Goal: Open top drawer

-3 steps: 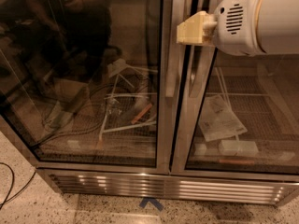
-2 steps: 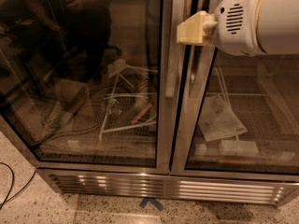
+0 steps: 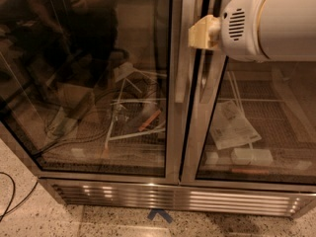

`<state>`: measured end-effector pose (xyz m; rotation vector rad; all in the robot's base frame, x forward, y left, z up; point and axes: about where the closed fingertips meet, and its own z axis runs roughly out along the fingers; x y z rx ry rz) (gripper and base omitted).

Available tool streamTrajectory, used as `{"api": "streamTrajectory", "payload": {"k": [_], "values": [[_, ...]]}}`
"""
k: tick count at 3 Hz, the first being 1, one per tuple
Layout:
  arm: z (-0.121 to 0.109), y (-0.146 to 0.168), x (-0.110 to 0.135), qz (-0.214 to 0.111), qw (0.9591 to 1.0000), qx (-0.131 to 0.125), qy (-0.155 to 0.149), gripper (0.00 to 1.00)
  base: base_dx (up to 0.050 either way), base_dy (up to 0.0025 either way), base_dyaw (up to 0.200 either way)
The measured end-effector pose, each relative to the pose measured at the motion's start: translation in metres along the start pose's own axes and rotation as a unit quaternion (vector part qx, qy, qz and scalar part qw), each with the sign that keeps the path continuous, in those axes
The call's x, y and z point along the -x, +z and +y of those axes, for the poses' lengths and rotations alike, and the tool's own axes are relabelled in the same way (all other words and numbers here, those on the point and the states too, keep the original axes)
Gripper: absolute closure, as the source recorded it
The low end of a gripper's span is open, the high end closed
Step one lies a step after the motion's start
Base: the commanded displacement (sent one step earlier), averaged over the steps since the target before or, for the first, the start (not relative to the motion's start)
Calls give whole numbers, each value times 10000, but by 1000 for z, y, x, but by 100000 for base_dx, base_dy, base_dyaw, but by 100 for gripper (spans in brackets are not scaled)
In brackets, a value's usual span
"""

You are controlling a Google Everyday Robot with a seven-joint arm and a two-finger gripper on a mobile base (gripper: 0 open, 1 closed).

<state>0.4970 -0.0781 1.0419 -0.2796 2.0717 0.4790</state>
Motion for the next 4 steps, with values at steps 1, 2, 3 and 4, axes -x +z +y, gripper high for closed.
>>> {"api": "streamTrajectory", "payload": {"k": [1,2,3,4], "values": [[0,0,-1,-166,9985,-505,-104,100,0,0,0],[-5,5,-4,-154,9984,-542,-88,100,0,0,0],[-17,13,-6,-146,9975,-680,-87,100,0,0,0],[-36,24,-4,-156,9960,-869,-132,100,0,0,0]]}}
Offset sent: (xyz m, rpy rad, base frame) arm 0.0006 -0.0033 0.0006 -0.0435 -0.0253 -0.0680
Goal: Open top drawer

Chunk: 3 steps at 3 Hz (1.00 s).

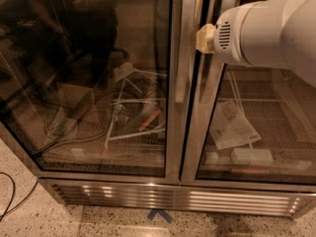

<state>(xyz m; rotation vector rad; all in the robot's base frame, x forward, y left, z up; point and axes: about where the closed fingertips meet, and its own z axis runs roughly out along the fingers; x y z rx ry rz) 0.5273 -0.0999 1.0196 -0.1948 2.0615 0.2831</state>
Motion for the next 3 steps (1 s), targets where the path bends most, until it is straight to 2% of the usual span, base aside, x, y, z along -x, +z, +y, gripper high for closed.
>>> {"api": "streamTrajectory", "payload": {"k": [3], "values": [[8,13,5,-27,9998,181,-92,100,0,0,0]]}}
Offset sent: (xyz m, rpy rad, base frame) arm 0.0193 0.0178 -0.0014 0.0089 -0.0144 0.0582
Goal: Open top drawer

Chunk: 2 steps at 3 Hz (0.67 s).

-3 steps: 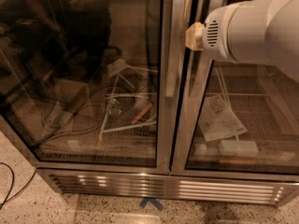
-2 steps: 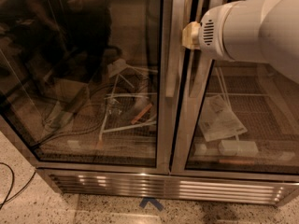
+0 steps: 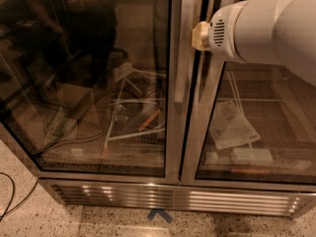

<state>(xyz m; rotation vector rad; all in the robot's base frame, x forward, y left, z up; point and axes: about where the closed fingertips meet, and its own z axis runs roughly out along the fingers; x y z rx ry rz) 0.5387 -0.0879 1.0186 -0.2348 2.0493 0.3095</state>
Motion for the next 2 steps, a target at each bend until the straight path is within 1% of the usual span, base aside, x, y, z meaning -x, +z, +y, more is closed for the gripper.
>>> {"api": "streamTrajectory", "payload": {"k": [2], "values": [[5,3,0,7,9999,133,-23,100,0,0,0]]}}
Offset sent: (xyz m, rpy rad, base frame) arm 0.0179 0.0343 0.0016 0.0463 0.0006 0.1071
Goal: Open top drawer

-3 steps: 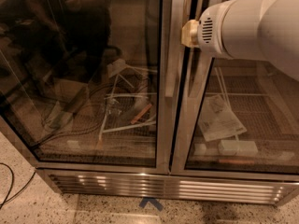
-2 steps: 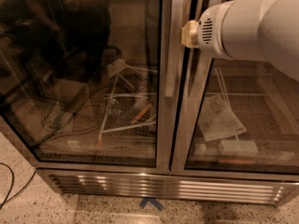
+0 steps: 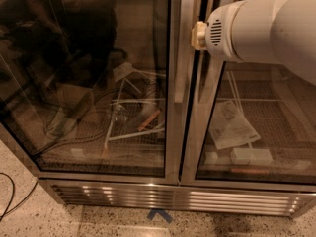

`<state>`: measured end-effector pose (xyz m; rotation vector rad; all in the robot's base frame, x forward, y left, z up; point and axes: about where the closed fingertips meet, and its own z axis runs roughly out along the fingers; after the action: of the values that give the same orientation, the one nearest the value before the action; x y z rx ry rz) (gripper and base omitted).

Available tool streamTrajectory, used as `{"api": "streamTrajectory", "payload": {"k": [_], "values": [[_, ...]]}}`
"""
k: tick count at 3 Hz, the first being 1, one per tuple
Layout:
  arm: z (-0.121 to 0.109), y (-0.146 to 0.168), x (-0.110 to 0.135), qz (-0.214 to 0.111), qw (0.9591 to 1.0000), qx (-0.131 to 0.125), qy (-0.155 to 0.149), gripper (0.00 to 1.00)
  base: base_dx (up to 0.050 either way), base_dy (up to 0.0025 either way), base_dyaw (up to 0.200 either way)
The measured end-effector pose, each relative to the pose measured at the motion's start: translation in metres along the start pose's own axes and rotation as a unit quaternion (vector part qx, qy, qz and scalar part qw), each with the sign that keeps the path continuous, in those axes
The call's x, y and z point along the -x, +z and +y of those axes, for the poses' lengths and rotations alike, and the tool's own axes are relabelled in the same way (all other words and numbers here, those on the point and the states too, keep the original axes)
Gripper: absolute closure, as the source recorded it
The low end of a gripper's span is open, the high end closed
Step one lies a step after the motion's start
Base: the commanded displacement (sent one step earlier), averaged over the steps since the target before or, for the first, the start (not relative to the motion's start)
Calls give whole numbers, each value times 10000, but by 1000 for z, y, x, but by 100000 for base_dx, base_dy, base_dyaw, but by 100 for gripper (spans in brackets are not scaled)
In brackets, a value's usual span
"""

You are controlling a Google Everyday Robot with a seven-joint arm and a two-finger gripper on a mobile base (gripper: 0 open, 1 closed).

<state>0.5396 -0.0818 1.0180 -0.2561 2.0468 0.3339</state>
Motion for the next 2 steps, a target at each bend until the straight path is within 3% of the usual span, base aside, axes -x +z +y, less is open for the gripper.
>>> {"api": "streamTrajectory", "payload": {"k": [2], "values": [[3,2,-1,-43,9998,170,22,100,0,0,0]]}}
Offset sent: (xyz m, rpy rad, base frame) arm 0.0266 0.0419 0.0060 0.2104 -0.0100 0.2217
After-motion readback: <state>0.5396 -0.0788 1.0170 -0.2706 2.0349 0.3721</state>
